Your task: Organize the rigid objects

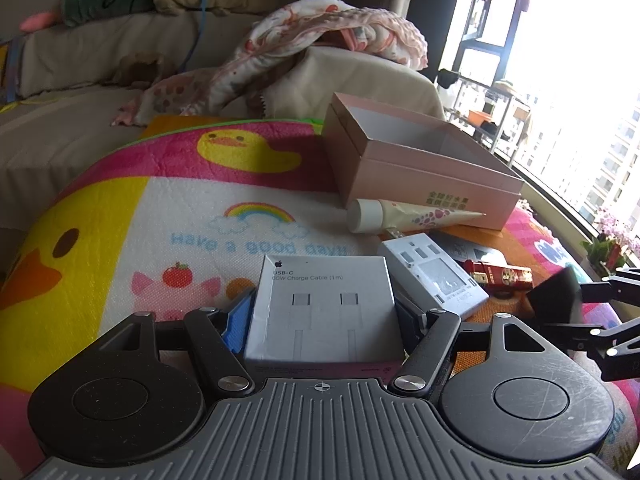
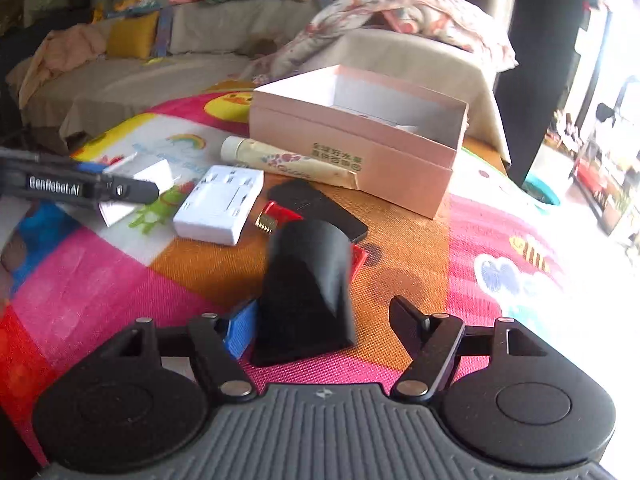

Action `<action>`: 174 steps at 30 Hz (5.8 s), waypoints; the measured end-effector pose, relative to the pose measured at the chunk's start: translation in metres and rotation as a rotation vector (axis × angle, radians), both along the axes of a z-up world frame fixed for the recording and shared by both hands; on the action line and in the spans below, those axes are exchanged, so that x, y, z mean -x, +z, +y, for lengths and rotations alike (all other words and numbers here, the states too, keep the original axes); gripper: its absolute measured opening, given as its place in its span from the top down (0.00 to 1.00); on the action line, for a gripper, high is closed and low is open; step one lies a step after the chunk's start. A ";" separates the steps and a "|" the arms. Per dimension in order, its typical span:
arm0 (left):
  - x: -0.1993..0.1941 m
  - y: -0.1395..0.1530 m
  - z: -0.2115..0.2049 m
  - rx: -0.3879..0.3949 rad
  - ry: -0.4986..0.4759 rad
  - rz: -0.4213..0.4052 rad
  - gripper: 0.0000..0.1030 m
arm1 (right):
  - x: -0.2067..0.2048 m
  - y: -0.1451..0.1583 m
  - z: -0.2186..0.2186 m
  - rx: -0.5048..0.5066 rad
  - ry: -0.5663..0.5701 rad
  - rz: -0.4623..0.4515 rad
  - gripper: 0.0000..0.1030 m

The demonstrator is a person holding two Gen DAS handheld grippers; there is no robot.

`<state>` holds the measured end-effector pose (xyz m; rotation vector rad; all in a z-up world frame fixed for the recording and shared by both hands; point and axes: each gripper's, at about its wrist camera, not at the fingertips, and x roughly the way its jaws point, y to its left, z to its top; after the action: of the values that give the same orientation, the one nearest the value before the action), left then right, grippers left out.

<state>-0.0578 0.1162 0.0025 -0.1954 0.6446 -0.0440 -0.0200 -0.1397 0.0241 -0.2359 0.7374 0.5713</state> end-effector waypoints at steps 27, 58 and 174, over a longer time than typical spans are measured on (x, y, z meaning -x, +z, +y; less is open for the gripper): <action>-0.212 0.117 -0.057 0.026 -0.256 -0.057 0.28 | -0.107 0.098 -0.005 -0.152 -0.077 -0.191 0.53; -0.046 0.027 -0.029 0.144 -0.057 0.076 0.31 | -0.058 -0.016 -0.039 -0.147 -0.205 -0.041 0.26; 0.007 -0.007 -0.010 0.180 -0.053 -0.031 0.48 | -0.075 -0.006 0.012 -0.168 -0.131 0.170 0.63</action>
<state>-0.0650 0.1065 -0.0044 -0.3506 0.6150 -0.1563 0.0547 -0.1280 0.0183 0.0170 0.8575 0.5290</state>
